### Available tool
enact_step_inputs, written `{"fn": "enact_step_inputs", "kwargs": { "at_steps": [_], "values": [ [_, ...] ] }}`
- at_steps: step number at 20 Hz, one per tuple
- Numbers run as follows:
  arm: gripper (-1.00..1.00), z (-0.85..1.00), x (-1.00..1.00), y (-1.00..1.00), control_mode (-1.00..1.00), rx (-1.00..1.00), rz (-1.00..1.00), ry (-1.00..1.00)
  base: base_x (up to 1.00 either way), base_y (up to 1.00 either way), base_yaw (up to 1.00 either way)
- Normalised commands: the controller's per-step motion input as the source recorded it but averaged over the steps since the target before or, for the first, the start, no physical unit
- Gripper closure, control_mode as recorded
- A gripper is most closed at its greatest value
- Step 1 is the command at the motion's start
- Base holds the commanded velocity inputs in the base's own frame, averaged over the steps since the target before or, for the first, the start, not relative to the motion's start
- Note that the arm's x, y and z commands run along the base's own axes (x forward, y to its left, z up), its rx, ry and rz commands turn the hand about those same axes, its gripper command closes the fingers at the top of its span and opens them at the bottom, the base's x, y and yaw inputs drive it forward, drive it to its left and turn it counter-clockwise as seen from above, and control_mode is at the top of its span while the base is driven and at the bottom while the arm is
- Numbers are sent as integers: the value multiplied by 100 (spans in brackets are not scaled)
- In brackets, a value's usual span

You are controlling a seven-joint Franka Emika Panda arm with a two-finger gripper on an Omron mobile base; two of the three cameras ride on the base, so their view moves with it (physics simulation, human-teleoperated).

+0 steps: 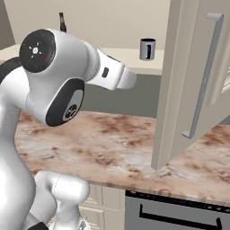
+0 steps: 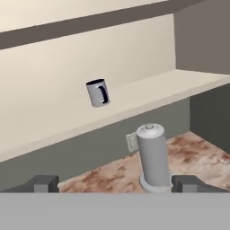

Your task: Open the cabinet directly in front. Then move the liquor and the mug to the dining counter with the jar on it.

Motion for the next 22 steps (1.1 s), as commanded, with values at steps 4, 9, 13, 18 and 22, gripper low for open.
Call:
{"fn": "enact_step_inputs", "kwargs": {
  "at_steps": [4, 9, 13, 18, 22],
  "values": [
    [-100, 0, 0, 16, -100, -12, 6, 3, 0, 0, 0],
    [-100, 0, 14, 0, -100, 0, 0, 0, 0, 0, 0],
    [-100, 0, 49, 0, -100, 0, 0, 0, 0, 0, 0],
    [-100, 0, 61, 0, -100, 0, 0, 0, 0, 0, 0],
    [-100, -3, 69, -7, -100, 0, 10, 0, 0, 0, 0]
  ]
}}
